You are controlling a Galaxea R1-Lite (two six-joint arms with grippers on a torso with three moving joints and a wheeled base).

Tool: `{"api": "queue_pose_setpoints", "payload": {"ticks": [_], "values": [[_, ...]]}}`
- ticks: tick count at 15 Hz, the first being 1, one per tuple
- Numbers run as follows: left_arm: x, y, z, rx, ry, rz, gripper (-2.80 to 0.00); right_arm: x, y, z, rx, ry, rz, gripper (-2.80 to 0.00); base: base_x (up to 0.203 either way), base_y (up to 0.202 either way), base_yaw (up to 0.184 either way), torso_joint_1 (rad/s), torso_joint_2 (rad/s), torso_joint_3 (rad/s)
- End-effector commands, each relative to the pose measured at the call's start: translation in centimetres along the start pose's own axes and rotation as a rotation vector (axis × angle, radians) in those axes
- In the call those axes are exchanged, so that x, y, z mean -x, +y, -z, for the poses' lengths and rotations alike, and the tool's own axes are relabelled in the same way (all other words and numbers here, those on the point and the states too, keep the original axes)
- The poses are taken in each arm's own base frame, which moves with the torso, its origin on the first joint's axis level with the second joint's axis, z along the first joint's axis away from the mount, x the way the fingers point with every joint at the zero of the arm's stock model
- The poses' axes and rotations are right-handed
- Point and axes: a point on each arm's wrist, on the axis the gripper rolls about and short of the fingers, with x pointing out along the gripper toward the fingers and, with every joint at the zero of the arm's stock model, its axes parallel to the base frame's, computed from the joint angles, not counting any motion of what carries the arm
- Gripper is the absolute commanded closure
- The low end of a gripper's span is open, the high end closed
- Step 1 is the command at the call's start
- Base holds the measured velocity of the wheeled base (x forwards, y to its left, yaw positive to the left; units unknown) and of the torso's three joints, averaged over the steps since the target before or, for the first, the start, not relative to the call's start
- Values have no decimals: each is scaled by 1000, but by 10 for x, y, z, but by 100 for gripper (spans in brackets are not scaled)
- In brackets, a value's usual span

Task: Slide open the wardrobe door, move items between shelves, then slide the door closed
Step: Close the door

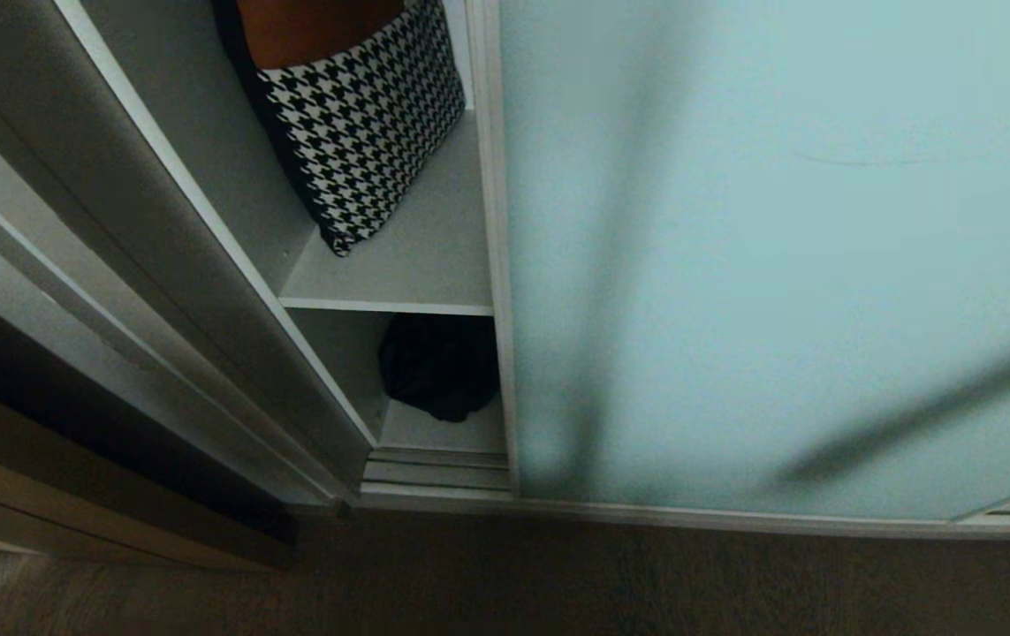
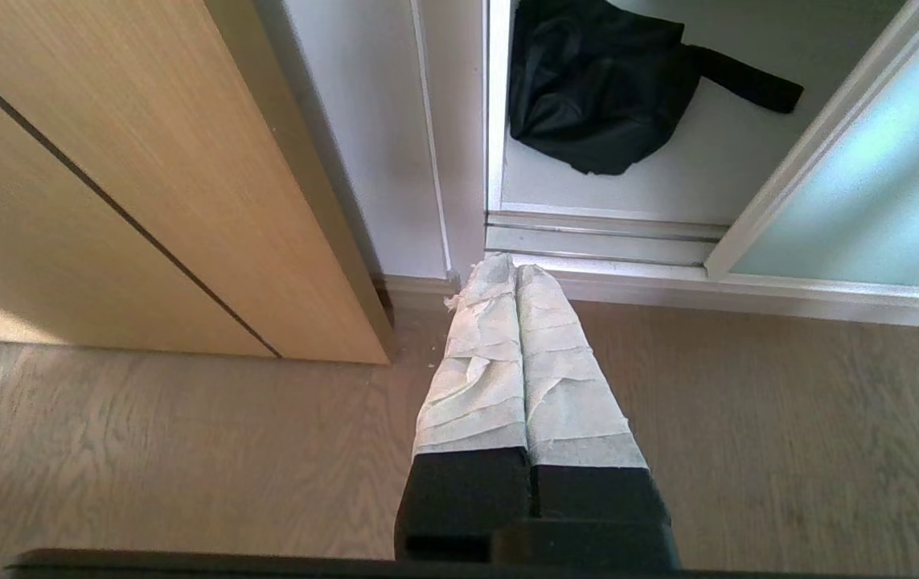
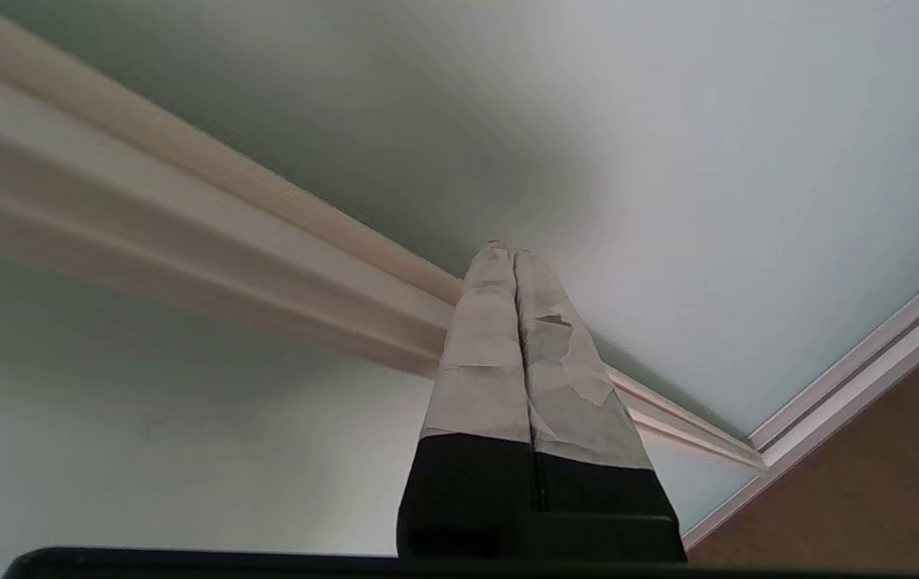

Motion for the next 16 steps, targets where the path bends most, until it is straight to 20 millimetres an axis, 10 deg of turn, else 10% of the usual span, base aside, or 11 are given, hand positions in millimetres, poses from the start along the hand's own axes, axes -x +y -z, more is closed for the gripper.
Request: {"api": "queue_pose_setpoints", "payload": {"ticks": [1, 16], "values": [[0, 0, 0, 0, 1, -1, 0, -6, 1, 4, -16, 21, -10, 0, 0, 0, 0, 0, 0, 0], [0, 0, 0, 0, 1, -1, 0, 1, 40, 35, -36, 94, -62, 0, 0, 0, 0, 0, 0, 0]]}}
